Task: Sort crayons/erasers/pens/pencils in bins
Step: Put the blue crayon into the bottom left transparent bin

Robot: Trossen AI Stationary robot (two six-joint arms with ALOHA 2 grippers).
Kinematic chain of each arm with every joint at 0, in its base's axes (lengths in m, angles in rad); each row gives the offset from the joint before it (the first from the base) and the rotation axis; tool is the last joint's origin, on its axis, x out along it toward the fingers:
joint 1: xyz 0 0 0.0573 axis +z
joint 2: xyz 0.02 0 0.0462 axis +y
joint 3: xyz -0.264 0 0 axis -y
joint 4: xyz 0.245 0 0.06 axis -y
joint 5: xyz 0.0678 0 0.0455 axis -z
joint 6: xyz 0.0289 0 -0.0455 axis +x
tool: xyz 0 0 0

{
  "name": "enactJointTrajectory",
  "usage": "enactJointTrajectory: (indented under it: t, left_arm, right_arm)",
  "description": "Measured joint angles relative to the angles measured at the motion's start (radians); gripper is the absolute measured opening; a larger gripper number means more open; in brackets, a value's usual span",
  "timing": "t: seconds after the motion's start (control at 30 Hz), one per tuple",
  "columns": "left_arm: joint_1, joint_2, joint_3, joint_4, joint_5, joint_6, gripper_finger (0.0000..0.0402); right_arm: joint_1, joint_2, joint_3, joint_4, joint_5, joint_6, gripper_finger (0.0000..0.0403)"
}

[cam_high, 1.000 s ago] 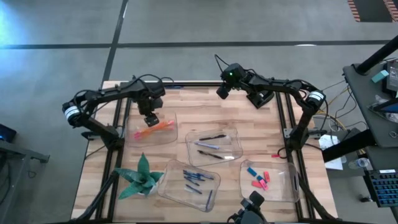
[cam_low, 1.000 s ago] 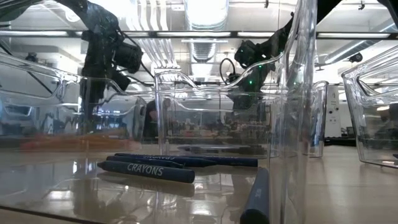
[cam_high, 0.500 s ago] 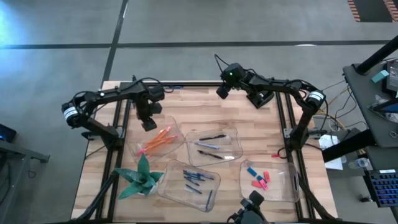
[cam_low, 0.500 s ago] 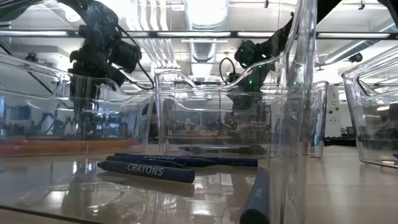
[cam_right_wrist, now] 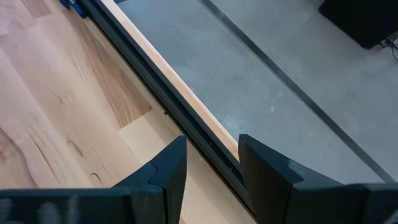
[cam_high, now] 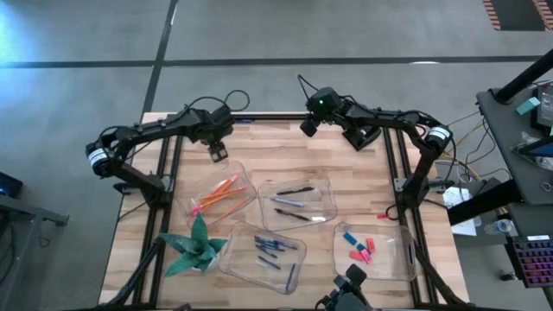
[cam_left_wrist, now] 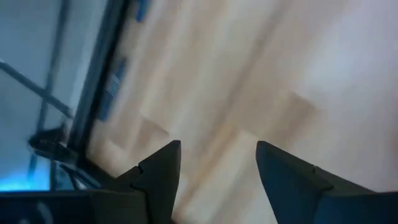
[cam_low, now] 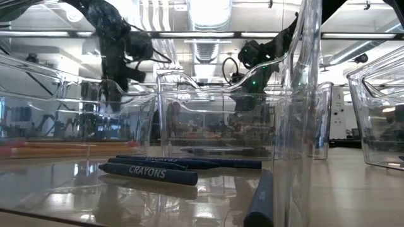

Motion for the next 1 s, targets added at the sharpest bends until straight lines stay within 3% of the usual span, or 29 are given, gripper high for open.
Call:
enactJointTrajectory:
  t: [0.3, 0.57, 1.0]
  left_arm:
    - [0.124, 0.132, -0.013, 0.254, -0.022, -0.077, 0.0196]
    - [0.229, 0.249, 0.002, 0.365, -0.024, -0.133, 0.0196]
    - [0.305, 0.342, 0.002, 0.481, -0.090, -0.271, 0.0196]
  right_arm:
    - [-0.001, 0.000, 0.000, 0.000, 0.000, -0.001, 0.0137]
    - [-0.004, 0.000, 0.000, 0.000, 0.000, 0.000, 0.0137]
    - [-0.006, 0.000, 0.000, 0.000, 0.000, 0.000, 0.0137]
